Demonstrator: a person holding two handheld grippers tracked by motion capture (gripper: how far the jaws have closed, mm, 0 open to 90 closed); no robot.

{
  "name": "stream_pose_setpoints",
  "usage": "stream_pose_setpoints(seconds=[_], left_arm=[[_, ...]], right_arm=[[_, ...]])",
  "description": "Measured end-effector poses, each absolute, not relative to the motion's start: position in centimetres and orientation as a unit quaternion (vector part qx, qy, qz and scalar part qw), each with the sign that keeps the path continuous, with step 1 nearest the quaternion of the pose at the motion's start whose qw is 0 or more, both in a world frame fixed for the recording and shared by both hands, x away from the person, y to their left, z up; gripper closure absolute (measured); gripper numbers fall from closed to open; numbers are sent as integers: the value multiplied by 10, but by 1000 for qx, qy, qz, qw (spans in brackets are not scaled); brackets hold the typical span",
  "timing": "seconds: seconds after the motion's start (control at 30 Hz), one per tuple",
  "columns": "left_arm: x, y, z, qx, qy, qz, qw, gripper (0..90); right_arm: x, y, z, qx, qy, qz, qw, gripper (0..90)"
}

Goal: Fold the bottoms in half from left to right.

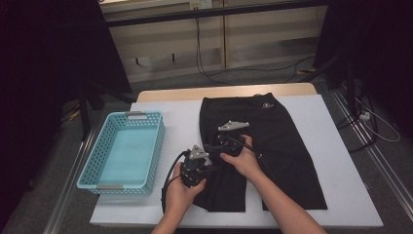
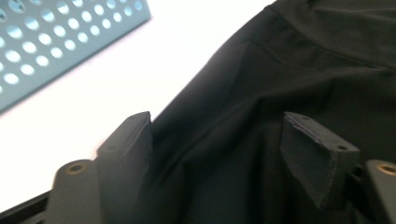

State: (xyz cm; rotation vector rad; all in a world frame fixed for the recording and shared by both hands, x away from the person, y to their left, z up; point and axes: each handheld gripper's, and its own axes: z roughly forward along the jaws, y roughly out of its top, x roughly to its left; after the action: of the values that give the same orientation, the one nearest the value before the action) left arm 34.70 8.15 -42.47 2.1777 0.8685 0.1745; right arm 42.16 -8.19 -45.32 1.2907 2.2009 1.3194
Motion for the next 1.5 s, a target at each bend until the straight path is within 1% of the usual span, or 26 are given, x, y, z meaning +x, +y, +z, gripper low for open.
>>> stream_pose_setpoints(seconds=[0.1, 0.17, 0.23, 0.27, 0.3, 0.33, 0.4, 0.43, 0.73, 0.77, 0.83, 0.93, 0.97, 1.0, 1.1, 1.2, 1.27, 1.43, 1.47, 1.5], left_arm=[[348, 81, -424, 852, 343, 69, 389, 876], [349, 82, -424, 852, 343, 72, 389, 876], [349, 83, -422, 851, 342, 75, 392, 876], [348, 82, -422, 849, 343, 75, 394, 875], [347, 82, -421, 849, 342, 78, 396, 876], [347, 82, -420, 850, 339, 78, 396, 876], [347, 80, -420, 849, 339, 77, 399, 875], [347, 80, -419, 849, 337, 77, 399, 876], [347, 68, -419, 853, 322, 71, 405, 876], [347, 66, -420, 853, 321, 71, 406, 876], [347, 62, -421, 853, 317, 67, 408, 876], [346, 58, -422, 857, 314, 63, 404, 876], [346, 57, -423, 857, 313, 60, 404, 876], [346, 57, -424, 859, 312, 60, 401, 876], [346, 57, -426, 858, 314, 56, 402, 875], [346, 57, -426, 859, 312, 57, 401, 875], [346, 57, -427, 858, 313, 56, 402, 875], [347, 62, -430, 858, 319, 52, 399, 874], [347, 63, -431, 857, 321, 53, 400, 874], [348, 64, -431, 857, 323, 50, 398, 874]], right_arm=[[424, -77, -453, 443, 767, 447, 130, 338], [426, -74, -454, 440, 772, 441, 126, 398], [426, -73, -454, 431, 781, 437, 120, 550], [426, -72, -454, 424, 787, 433, 115, 608], [425, -72, -455, 417, 794, 426, 119, 715], [424, -73, -455, 410, 799, 422, 121, 804], [423, -79, -453, 416, 797, 419, 125, 887], [423, -84, -450, 420, 789, 429, 128, 892], [396, -145, -426, 446, 763, 433, 177, 897], [393, -151, -426, 448, 763, 429, 183, 898], [387, -161, -427, 456, 763, 421, 180, 897], [381, -169, -432, 450, 774, 404, 185, 892], [380, -169, -434, 446, 778, 400, 188, 862], [380, -168, -435, 438, 782, 403, 185, 781], [384, -161, -433, 417, 785, 410, 204, 649], [395, -149, -432, 404, 789, 412, 211, 571], [404, -140, -433, 401, 789, 421, 198, 562], [423, -119, -442, 387, 810, 399, 186, 571], [426, -114, -444, 384, 815, 393, 183, 564], [429, -110, -447, 382, 820, 387, 179, 535]])
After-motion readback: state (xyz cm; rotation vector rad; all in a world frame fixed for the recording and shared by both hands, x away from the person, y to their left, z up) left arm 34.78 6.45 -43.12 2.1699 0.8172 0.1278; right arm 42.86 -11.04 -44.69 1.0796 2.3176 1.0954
